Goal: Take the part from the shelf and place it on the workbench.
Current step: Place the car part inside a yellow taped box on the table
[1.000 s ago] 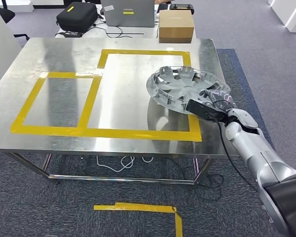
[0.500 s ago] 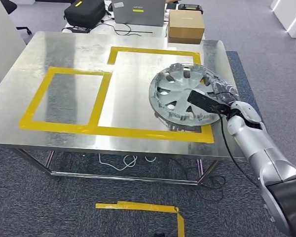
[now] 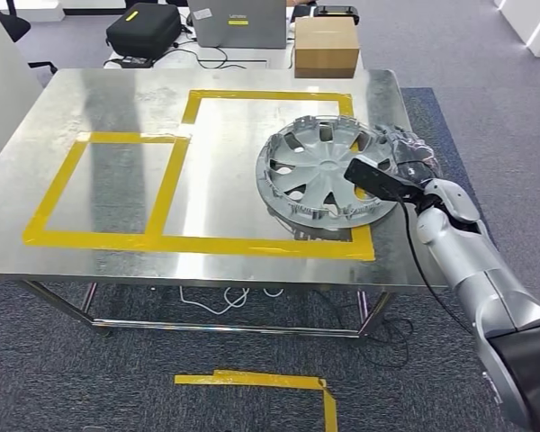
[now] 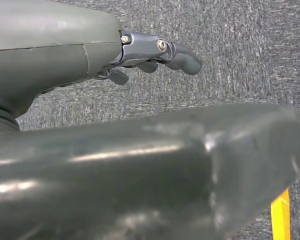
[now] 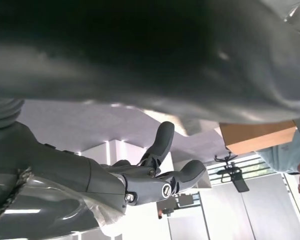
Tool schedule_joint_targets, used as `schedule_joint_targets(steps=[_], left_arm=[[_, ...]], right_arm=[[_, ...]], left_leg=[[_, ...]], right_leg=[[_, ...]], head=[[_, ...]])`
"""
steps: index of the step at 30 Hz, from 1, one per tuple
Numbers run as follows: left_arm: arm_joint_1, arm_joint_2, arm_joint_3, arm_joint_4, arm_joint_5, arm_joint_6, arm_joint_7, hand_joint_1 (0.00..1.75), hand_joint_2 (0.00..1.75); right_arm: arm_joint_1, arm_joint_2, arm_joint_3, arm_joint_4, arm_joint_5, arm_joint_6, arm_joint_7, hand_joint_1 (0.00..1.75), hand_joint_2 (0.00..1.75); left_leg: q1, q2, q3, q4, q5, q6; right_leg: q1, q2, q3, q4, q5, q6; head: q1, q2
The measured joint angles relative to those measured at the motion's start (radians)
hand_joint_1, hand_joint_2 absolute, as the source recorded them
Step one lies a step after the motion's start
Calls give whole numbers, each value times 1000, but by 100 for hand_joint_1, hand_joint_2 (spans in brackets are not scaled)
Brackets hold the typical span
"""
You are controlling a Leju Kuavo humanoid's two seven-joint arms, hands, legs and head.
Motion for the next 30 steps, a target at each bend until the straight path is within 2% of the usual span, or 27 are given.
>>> schedule_joint_targets(steps=[2, 3, 4, 7, 8, 9, 10, 12, 13, 14, 15, 17, 18, 19, 20, 22, 23, 24, 25, 27, 28, 29, 30], left_arm=[[-2, 0, 0, 0, 0, 5, 5, 0, 0], [-3, 0, 0, 0, 0, 9, 6, 0, 0], [-5, 0, 0, 0, 1, 12, 9, 0, 0], [-6, -1, 0, 0, 4, 24, 26, 0, 0], [-6, -3, 0, 0, 5, 33, 39, 0, 0], [-6, -5, 0, 0, 5, 45, 59, 0, 0], [-5, -7, 0, 0, 4, 58, 81, 0, 0], [1, -11, 3, 0, 7, 88, 122, 0, 0], [5, -13, 6, 0, 10, 101, 135, 0, 0], [8, -15, 9, 0, 15, 111, 144, 0, 0], [9, -17, 12, 0, 20, 119, 153, 0, 0], [7, -22, 19, 0, 30, 128, 162, 0, 0], [6, -23, 22, 0, 35, 130, 164, 0, 0], [5, -24, 25, 0, 39, 132, 165, 0, 0], [5, -24, 27, 0, 42, 133, 165, 0, 0], [7, -24, 32, 0, 48, 134, 167, 0, 0], [8, -24, 34, 0, 50, 135, 167, 0, 0], [8, -25, 37, 0, 52, 135, 168, 0, 0], [8, -25, 39, 0, 52, 136, 168, 0, 0], [7, -25, 41, 0, 54, 137, 167, 0, 0], [7, -25, 43, 0, 54, 139, 167, 0, 0], [7, -26, 44, 0, 55, 140, 167, 0, 0], [7, -26, 45, 0, 56, 141, 167, 0, 0]], right_arm=[[1, 1, 3, -9, 32, -1, -2, 0, 0], [-1, 2, 9, -11, 62, 4, 2, 0, 0], [-4, 3, 19, -12, 94, 11, 6, 0, 0], [-6, 8, 42, -10, 132, 14, 19, 0, 0], [-6, 10, 45, -10, 127, 7, 21, 0, 0], [-4, 12, 46, -10, 117, -6, 19, 0, 0], [0, 12, 45, -10, 102, -23, 15, 0, 0], [18, 13, 36, -13, 56, -61, 5, 0, 0], [31, 14, 28, -20, 29, -73, 3, 0, 0], [44, 16, 17, -35, -4, -76, 6, 0, 0], [54, 18, 3, -59, -40, -70, 12, 0, 0], [61, 22, -29, -121, -114, -46, 26, 0, 0], [61, 25, -44, -153, -144, -35, 33, 0, 0], [61, 27, -59, -182, -168, -29, 38, 0, 0], [63, 28, -71, -210, -185, -25, 42, 0, 0], [68, 33, -90, -257, -203, -22, 47, 0, 0], [70, 36, -96, -277, -206, -21, 49, 0, 0], [70, 39, -101, -292, -207, -21, 50, 0, 0], [70, 42, -105, -304, -207, -22, 50, 0, 0], [73, 44, -110, -318, -206, -32, 48, 0, 0], [75, 45, -113, -321, -205, -40, 45, 0, 0], [78, 46, -116, -323, -203, -48, 42, 0, 0], [81, 46, -119, -325, -201, -55, 39, 0, 0]], left_leg=[[-1, 0, 61, -136, 66, 7], [-3, 1, 84, -188, 82, 12], [-5, 1, 95, -214, 84, 16], [-5, 1, 99, -227, 82, 30], [-3, 1, 100, -231, 85, 37], [-1, 1, 102, -235, 89, 43], [1, 0, 102, -237, 91, 47], [0, -1, 102, -235, 92, 51], [0, -2, 102, -234, 93, 51], [0, -3, 101, -232, 93, 51], [0, -3, 101, -230, 92, 51], [-2, -3, 98, -224, 90, 46], [-4, -4, 96, -220, 89, 41], [-6, -4, 92, -217, 90, 35], [-7, -5, 89, -215, 92, 29], [-6, -6, 85, -213, 95, 18], [-5, -5, 80, -203, 83, 13], [-4, -5, 70, -177, 57, 8], [-3, -4, 55, -131, 19, 3], [-2, -3, 16, 1, -66, -4], [-2, -3, 7, 49, -91, -4], [-2, -3, 16, 63, -97, -3], [-2, -3, 44, 35, -86, 1]], right_leg=[[2, 1, 2, 2, -3, 4], [4, 2, 1, 3, -4, 8], [6, 2, 0, 4, -5, 12], [5, 2, -4, 2, -6, 27], [4, 2, -11, 14, -16, 32], [4, 2, -27, 47, -37, 35], [4, 2, -54, 103, -67, 38], [4, 2, -120, 242, -125, 42], [4, 2, -143, 287, -136, 43], [3, 2, -148, 293, -128, 44], [3, 1, -133, 258, -101, 43], [2, 2, -63, 120, -36, 40], [2, 2, -33, 63, -16, 37], [3, 3, -14, 29, -8, 34], [5, 4, -8, 19, -7, 29], [5, 4, -13, 19, 2, 15], [4, 2, -17, 19, 7, 7], [2, 1, -22, 17, 12, 0], [1, -1, -28, 16, 18, -6], [3, -2, -44, 17, 29, -10], [4, -3, -53, 17, 37, -11], [6, -3, -62, 17, 45, -11], [8, -2, -71, 17, 53, -11]], head=[[0, 0], [0, 0], [1, 0], [2, 0], [2, 0], [4, 0], [6, 0], [9, 0], [9, 0], [9, 0], [9, 0], [9, 0], [9, 0], [9, 0], [9, 0], [9, 0], [8, 0], [7, 0], [6, 0], [5, 0], [5, 0], [5, 0], [5, 0]])
